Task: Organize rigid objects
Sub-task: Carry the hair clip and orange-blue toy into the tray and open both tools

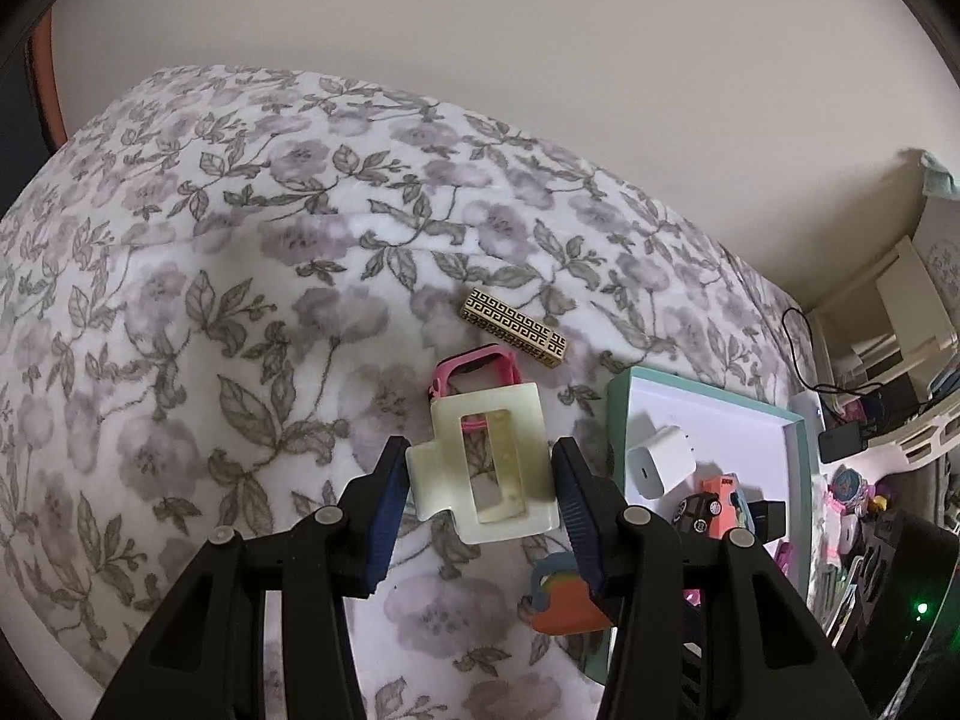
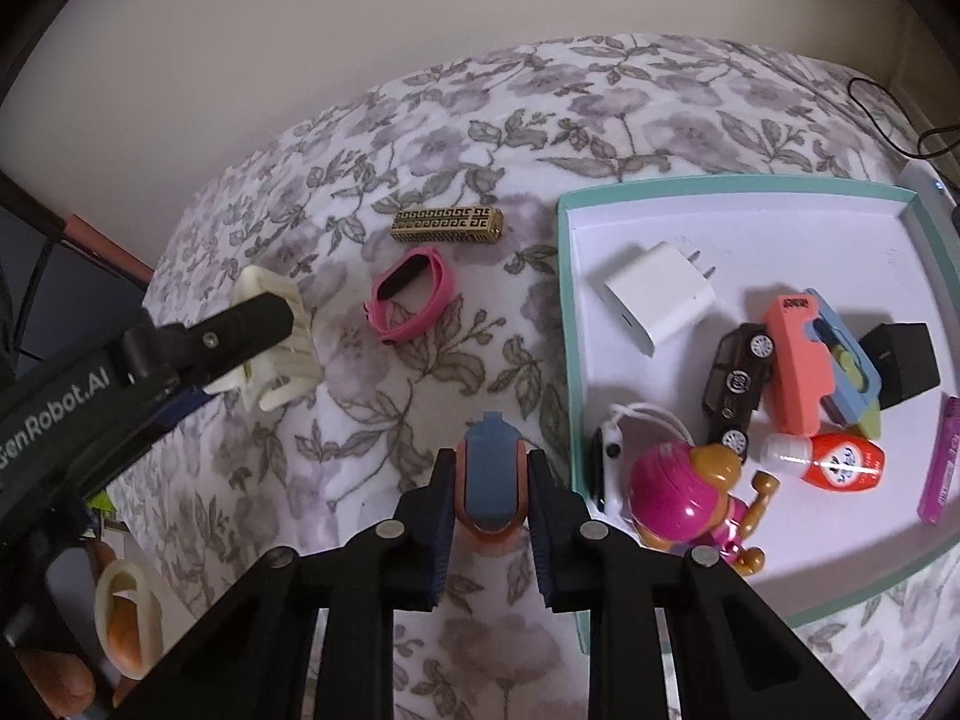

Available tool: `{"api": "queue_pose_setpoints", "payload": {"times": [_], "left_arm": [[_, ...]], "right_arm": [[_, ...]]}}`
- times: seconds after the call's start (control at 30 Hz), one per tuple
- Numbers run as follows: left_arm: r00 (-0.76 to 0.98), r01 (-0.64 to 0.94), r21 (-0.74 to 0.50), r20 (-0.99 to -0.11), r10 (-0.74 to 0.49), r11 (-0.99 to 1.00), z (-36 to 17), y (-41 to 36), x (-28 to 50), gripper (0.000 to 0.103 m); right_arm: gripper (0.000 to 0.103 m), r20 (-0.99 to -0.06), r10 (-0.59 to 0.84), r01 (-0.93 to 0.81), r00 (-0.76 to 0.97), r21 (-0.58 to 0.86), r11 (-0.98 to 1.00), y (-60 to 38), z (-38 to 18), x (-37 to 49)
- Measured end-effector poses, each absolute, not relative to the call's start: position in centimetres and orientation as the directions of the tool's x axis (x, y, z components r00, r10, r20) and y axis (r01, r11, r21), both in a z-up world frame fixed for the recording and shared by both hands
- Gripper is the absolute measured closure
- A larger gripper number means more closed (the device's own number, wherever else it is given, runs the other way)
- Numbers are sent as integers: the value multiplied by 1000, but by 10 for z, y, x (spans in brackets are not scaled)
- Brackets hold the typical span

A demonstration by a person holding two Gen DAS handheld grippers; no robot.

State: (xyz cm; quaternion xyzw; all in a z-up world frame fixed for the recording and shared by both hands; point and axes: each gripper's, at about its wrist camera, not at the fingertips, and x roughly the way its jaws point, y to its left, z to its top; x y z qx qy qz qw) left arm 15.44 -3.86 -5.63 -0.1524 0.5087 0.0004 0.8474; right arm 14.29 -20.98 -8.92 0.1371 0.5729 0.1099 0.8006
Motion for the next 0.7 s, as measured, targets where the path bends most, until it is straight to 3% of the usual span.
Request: {"api": "queue_pose_setpoints", "payload": {"times": [0.27, 0.5, 0.7], "left_arm": [[486, -156, -266, -859, -160, 951, -55, -41, 152, 53], [560, -127, -282, -812, -166, 951, -28, -44, 144, 53], [611, -86, -297, -770, -185, 951, -6, -56, 138, 53]], "right_arm": [[79, -892, 332, -25, 307, 341, 940, -209, -90, 140], [79, -835, 369, -20, 407, 396, 918, -227, -52, 138], [79, -807, 309, 13, 503, 364, 931, -253, -20, 133]]}}
